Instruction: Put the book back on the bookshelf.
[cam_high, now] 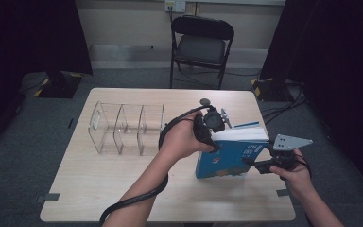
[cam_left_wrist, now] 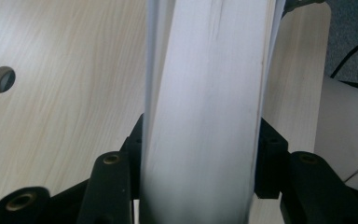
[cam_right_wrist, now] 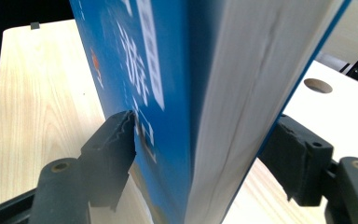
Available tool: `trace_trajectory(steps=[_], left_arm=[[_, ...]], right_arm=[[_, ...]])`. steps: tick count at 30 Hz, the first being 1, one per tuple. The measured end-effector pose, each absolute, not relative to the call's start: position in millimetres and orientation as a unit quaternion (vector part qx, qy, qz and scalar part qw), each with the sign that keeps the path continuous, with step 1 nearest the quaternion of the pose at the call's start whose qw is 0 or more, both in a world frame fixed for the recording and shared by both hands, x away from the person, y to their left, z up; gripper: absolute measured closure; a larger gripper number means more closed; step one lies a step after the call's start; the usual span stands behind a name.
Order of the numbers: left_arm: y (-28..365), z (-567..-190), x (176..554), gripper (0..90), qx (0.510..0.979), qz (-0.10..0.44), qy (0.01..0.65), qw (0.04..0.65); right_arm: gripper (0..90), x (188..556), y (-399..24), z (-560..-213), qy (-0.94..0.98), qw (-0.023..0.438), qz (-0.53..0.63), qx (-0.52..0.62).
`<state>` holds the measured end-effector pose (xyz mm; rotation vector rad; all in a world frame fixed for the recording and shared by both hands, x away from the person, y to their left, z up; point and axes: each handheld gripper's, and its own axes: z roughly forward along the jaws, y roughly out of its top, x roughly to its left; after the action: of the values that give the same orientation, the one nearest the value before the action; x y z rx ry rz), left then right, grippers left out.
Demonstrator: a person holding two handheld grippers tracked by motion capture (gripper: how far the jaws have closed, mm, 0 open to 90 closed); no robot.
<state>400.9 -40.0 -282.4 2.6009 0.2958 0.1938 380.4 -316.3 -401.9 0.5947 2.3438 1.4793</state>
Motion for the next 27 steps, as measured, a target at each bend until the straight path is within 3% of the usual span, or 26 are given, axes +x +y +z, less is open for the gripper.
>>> trace_trajectory(steps=[3, 7, 27], left_arm=[[-51.8, -293.7, 404.7, 51.1, 0.960, 0.050, 0.111, 0.251], [-56.4, -297.0, 406.1, 56.3, 0.962, 0.025, 0.111, 0.248], [-62.9, -302.2, 406.2, 53.6, 0.966, 0.046, 0.110, 0.231]], right_arm=[[22.7, 379.3, -319.4, -407.2, 0.820, 0.158, 0.507, 0.215], [21.8, 376.9, -325.4, -411.4, 0.820, 0.161, 0.502, 0.224], [16.2, 359.2, -329.8, -479.9, 0.844, 0.137, 0.423, 0.299]])
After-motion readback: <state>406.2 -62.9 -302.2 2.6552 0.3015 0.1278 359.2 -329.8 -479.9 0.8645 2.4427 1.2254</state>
